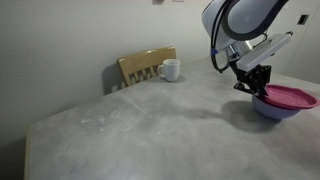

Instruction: Place the pink lid on the blue bowl

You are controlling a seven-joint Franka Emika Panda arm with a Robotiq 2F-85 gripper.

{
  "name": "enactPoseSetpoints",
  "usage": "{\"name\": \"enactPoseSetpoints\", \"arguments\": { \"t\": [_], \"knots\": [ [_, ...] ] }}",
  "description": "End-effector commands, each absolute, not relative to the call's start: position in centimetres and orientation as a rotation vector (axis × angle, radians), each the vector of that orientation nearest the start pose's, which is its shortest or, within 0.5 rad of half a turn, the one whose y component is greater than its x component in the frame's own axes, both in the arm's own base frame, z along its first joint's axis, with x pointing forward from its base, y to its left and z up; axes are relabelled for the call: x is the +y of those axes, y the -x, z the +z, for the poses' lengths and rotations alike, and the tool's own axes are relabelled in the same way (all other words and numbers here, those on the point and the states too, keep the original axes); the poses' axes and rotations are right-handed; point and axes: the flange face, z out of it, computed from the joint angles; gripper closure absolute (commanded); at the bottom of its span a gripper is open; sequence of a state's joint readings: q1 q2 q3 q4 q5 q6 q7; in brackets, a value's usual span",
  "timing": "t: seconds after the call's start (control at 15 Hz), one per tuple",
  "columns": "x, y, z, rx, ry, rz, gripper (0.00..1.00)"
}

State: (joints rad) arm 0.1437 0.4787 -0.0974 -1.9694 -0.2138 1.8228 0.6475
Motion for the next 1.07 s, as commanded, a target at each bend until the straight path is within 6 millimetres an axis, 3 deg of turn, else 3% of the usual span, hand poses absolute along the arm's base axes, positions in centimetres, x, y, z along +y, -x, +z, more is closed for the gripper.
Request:
{"name": "enactPoseSetpoints", "arguments": {
  "t": [0.0, 0.27, 0.6, 1.0],
  "knots": [
    [-0.4, -53.6, 20.1, 0.804, 3.371, 0.88, 0.97],
    [-0.5, -54.5, 19.8, 0.796, 3.397, 0.812, 0.97],
    [0.8, -55.6, 19.6, 0.778, 3.415, 0.762, 0.97],
    [1.6, -55.5, 20.0, 0.78, 3.414, 0.802, 0.97]
  ]
}}
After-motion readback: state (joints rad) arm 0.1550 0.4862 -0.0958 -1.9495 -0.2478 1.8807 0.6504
